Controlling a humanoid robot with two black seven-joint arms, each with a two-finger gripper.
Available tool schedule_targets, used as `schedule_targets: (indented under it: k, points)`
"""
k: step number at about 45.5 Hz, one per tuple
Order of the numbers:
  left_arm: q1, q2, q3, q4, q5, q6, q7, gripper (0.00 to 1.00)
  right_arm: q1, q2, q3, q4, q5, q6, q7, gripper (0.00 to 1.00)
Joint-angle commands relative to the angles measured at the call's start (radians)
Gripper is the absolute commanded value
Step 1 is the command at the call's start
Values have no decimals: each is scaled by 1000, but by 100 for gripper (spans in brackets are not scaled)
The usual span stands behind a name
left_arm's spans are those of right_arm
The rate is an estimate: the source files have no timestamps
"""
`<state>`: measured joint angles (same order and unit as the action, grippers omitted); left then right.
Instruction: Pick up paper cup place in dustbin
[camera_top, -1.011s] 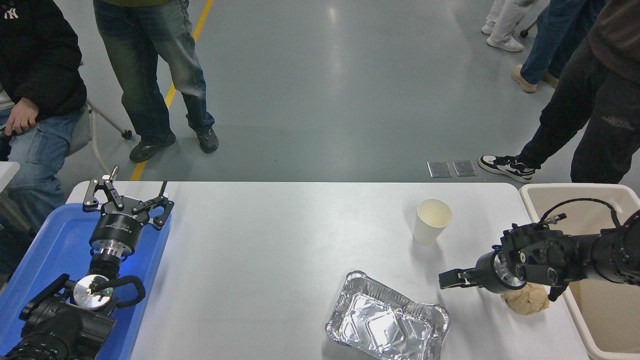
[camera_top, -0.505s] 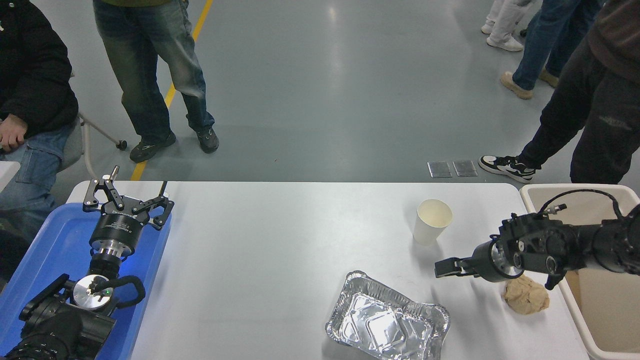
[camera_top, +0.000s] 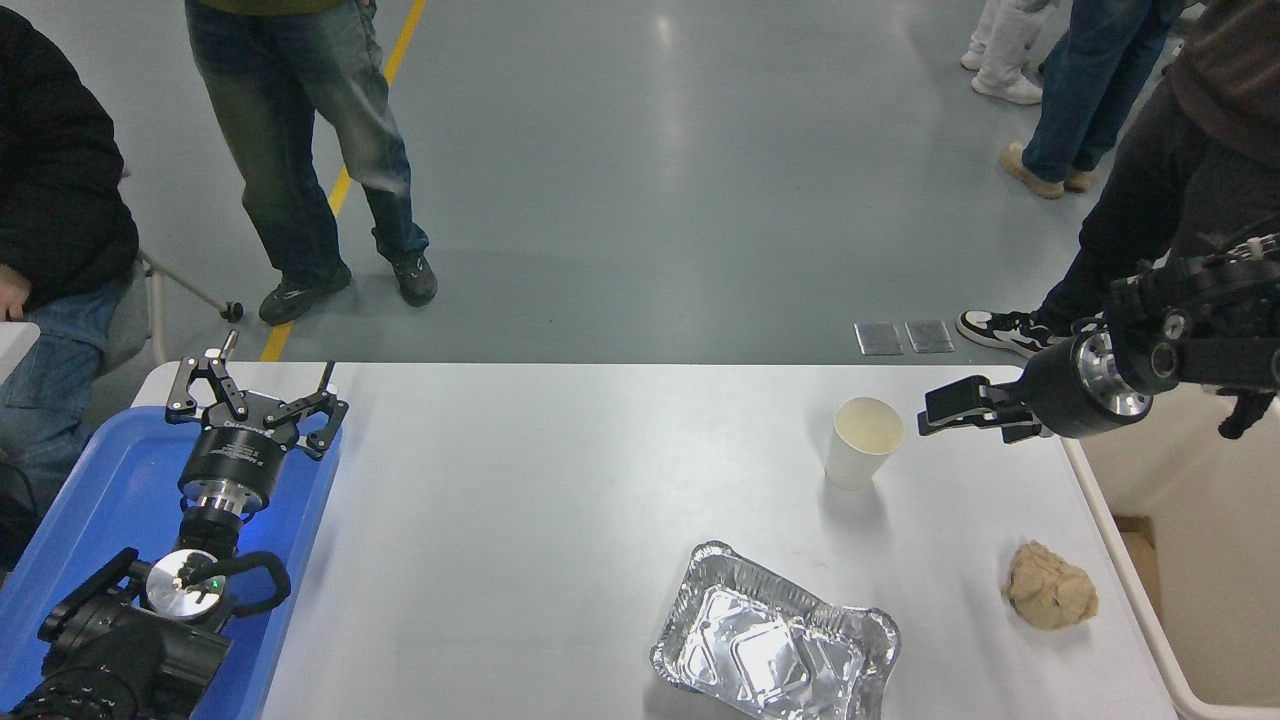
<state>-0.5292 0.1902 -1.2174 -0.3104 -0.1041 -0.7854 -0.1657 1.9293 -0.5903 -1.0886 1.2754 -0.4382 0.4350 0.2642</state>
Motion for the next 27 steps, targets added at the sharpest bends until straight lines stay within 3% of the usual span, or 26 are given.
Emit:
schedule_targets:
  k: [1,13,27]
  points:
    - [0,0,1,-1,0,0,2,99,250,32,-56,116,58,83,-8,100]
    - [0,0,1,-1,0,0,0,99,327,132,-7,145,180,251,-5,100]
    - [0,0,-1,1,-2,0,0,99,373,69,-27,268,184,350,3,100]
